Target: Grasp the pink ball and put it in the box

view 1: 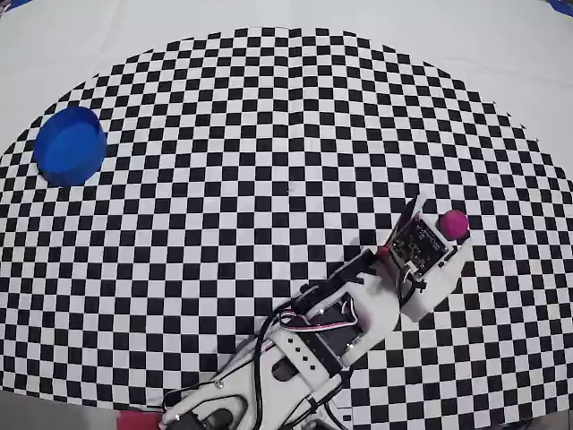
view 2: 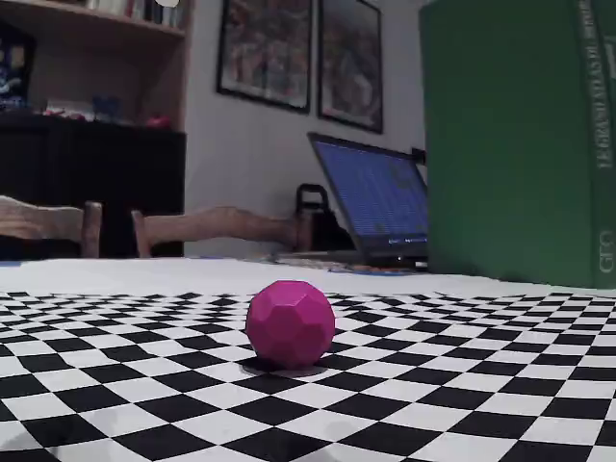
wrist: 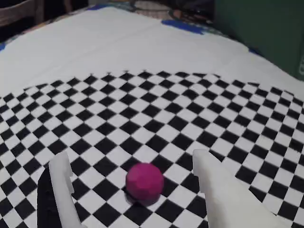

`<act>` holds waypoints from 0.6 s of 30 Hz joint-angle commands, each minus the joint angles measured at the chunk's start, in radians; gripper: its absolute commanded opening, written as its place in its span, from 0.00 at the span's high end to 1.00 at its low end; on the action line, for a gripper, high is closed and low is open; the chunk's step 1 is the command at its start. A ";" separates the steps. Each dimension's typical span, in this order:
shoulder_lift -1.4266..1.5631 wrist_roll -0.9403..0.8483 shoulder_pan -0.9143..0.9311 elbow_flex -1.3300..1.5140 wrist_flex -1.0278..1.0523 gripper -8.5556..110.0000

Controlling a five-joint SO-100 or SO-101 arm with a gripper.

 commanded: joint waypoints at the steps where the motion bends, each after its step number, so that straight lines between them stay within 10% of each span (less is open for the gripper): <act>1: -0.011 -0.009 0.011 0.005 -0.020 0.67; 18: -0.229 0.000 0.002 -0.072 -0.101 0.67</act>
